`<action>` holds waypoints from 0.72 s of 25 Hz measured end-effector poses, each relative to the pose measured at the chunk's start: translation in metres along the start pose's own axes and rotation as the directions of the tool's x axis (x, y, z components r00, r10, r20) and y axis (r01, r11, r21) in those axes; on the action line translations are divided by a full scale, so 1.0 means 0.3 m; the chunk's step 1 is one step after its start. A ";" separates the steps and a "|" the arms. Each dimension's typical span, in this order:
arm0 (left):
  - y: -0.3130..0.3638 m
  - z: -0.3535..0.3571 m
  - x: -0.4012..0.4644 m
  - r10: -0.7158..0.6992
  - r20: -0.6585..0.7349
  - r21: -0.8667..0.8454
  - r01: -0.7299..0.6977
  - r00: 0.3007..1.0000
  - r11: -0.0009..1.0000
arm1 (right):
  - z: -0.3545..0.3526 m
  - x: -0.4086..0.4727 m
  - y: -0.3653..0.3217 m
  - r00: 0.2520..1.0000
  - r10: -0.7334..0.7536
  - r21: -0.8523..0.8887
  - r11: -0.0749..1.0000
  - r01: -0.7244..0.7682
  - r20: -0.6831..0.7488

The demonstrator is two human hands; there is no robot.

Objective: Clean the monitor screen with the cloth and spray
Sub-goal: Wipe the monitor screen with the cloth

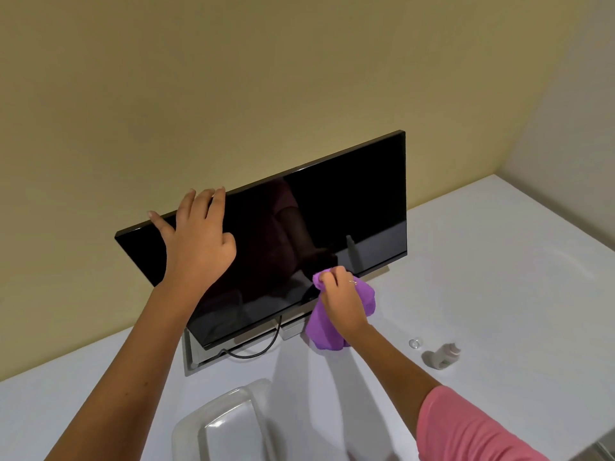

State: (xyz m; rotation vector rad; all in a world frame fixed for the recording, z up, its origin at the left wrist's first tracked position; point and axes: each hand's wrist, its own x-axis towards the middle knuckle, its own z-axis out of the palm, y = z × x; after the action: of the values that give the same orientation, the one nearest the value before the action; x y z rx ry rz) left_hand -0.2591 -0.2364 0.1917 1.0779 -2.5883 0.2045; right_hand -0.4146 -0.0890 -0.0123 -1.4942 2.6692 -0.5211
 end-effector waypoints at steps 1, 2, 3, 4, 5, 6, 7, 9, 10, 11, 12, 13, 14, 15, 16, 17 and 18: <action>0.017 0.003 0.010 0.001 -0.003 -0.005 -0.001 1.000 1.000 | -0.013 0.010 0.041 0.998 0.062 0.078 0.995 -0.060 -0.026; 0.031 0.008 0.016 0.001 -0.009 -0.012 -0.001 1.000 1.000 | -0.034 0.018 0.077 0.987 0.139 0.172 0.977 -0.124 -0.078; 0.043 0.014 0.021 -0.004 -0.019 -0.021 0.003 1.000 1.000 | -0.056 0.026 0.112 0.967 0.211 0.263 0.950 -0.169 -0.140; 0.051 0.020 0.024 -0.012 -0.031 -0.030 0.011 0.999 0.999 | -0.082 0.034 0.145 0.943 0.277 0.347 0.916 -0.201 -0.185; 0.054 0.025 0.025 -0.022 -0.045 -0.037 0.020 0.999 0.999 | -0.103 0.046 0.178 0.916 0.338 0.413 0.882 -0.229 -0.215; 0.057 0.032 0.026 -0.029 -0.059 -0.044 0.026 0.998 0.999 | -0.121 0.060 0.213 0.891 0.387 0.463 0.851 -0.246 -0.237; 0.056 0.038 0.025 -0.031 -0.071 -0.049 0.027 0.997 0.998 | -0.147 0.080 0.239 0.863 0.434 0.503 0.823 -0.265 -0.257; 0.054 0.049 0.021 -0.030 -0.090 -0.052 0.025 0.995 0.998 | -0.204 0.128 0.276 0.805 0.506 0.574 0.775 -0.266 -0.310; 0.053 0.053 0.021 -0.031 -0.099 -0.054 0.026 0.995 0.998 | -0.236 0.155 0.288 0.774 0.529 0.595 0.763 -0.255 -0.347; 0.053 0.058 0.022 -0.033 -0.108 -0.059 0.027 0.994 0.998 | -0.272 0.182 0.295 0.751 0.536 0.608 0.760 -0.231 -0.385; 0.053 0.062 0.022 -0.035 -0.115 -0.068 0.028 0.993 0.997 | -0.312 0.209 0.296 0.736 0.530 0.621 0.760 -0.193 -0.420; 0.053 0.065 0.022 -0.039 -0.121 -0.076 0.030 0.992 0.997 | -0.354 0.237 0.298 0.727 0.518 0.636 0.758 -0.147 -0.450; 0.054 0.067 0.023 -0.046 -0.126 -0.081 0.036 0.991 0.996 | -0.399 0.270 0.296 0.724 0.499 0.646 0.757 -0.096 -0.477; 0.054 0.067 0.023 -0.053 -0.132 -0.083 0.042 0.990 0.996 | -0.441 0.302 0.289 0.723 0.475 0.642 0.765 -0.058 -0.501; 0.055 0.068 0.022 -0.060 -0.137 -0.085 0.048 0.989 0.995 | -0.482 0.333 0.280 0.725 0.452 0.628 0.777 -0.034 -0.520; 0.056 0.069 0.020 -0.062 -0.141 -0.087 0.050 0.988 0.995 | -0.519 0.360 0.265 0.721 0.425 0.604 0.797 -0.011 -0.547; 0.057 0.069 0.018 -0.061 -0.145 -0.086 0.049 0.988 0.995 | -0.549 0.380 0.250 0.718 0.391 0.574 0.819 0.014 -0.575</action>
State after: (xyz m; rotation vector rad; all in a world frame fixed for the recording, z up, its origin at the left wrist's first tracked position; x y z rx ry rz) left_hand -0.2799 -0.2332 0.1741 1.0619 -2.4116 0.1568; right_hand -0.5693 -0.1036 0.1347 -0.9241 2.6612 -1.9400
